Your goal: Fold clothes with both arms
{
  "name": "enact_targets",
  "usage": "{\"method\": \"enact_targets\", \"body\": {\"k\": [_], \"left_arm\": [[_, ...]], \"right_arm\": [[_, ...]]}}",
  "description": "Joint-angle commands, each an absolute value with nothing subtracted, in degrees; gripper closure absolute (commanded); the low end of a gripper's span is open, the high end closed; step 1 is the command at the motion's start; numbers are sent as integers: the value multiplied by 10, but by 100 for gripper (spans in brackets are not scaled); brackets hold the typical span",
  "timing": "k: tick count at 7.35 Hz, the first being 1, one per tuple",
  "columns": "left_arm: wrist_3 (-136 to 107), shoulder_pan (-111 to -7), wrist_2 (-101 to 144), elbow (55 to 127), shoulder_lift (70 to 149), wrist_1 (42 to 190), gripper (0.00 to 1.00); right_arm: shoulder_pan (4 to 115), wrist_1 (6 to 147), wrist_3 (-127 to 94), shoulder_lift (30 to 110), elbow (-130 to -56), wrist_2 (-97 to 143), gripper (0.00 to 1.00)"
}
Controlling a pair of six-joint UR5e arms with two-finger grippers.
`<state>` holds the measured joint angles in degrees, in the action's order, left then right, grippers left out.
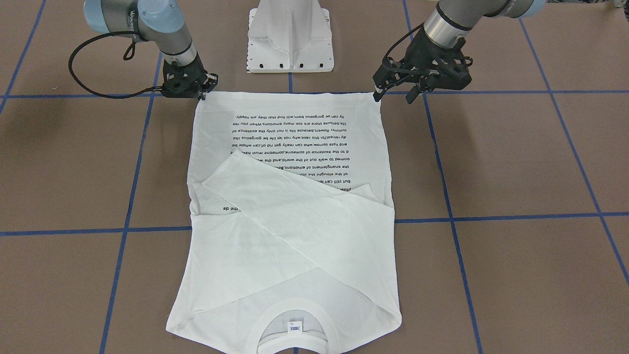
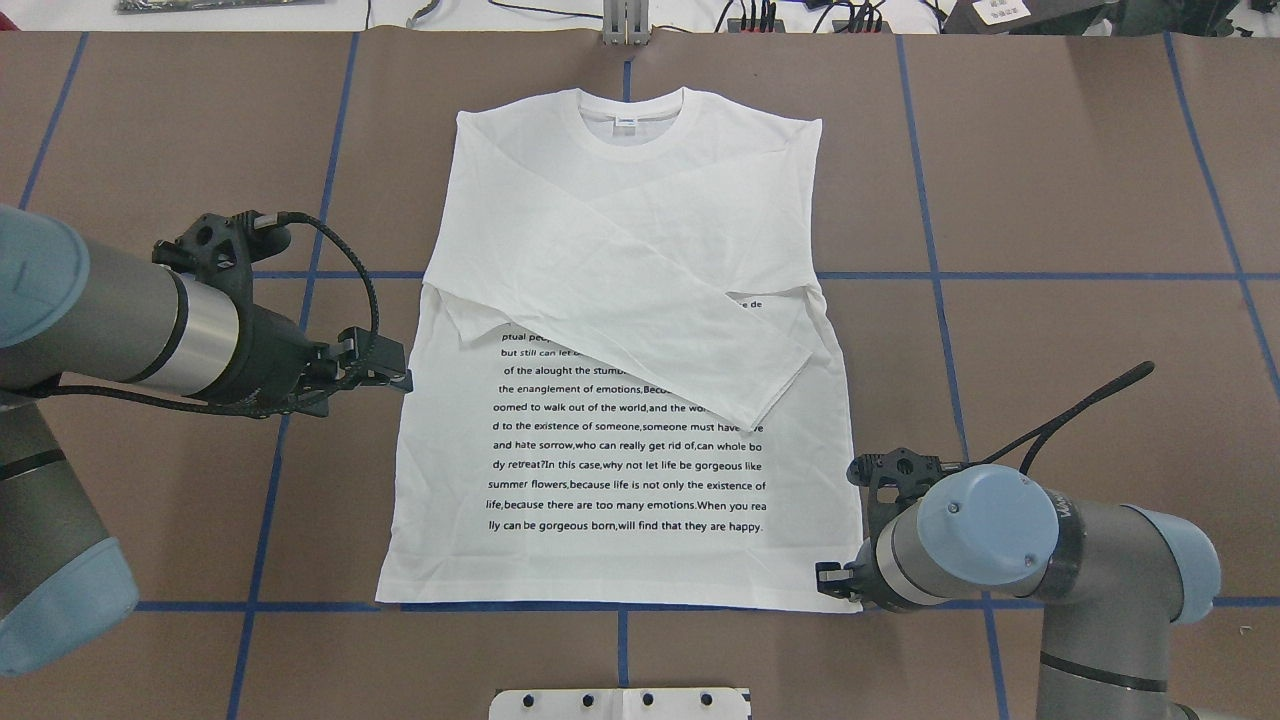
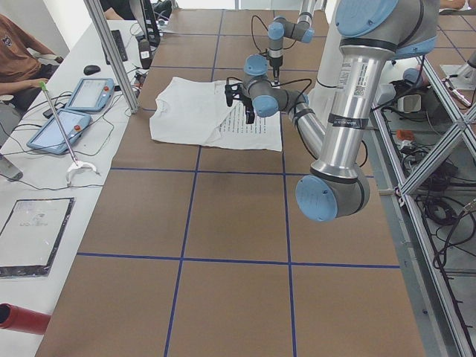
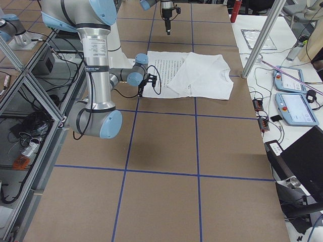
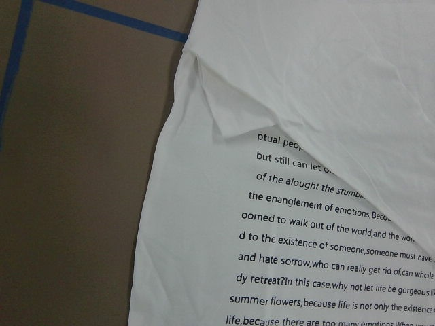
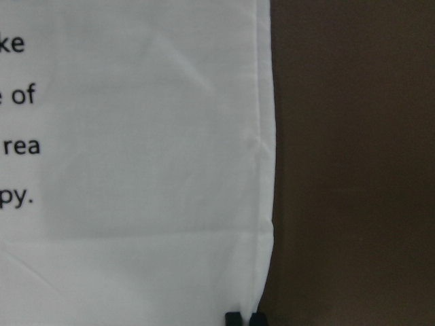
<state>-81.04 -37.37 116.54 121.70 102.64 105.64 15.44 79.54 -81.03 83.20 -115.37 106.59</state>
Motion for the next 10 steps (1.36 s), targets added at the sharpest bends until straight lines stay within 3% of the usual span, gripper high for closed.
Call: {"method": "enact_targets", "body": {"k": [1,3,4,10], "left_arm": [[-810,-374,1165,1216,1021,1056,5],[-813,-374,1162,1220,995,1056,6],[-832,-361,1121,1222,973,1062,1],[-1006,-165,976,1205,962,1063,2]], "right_arm": [[157,795,-811,833,-1172,1074,100],[160,793,-869,831,-1186,1056,100],[161,792,-869,829,-1189,1055,100],[192,787,-869,827,-1207,1061,100]]}}
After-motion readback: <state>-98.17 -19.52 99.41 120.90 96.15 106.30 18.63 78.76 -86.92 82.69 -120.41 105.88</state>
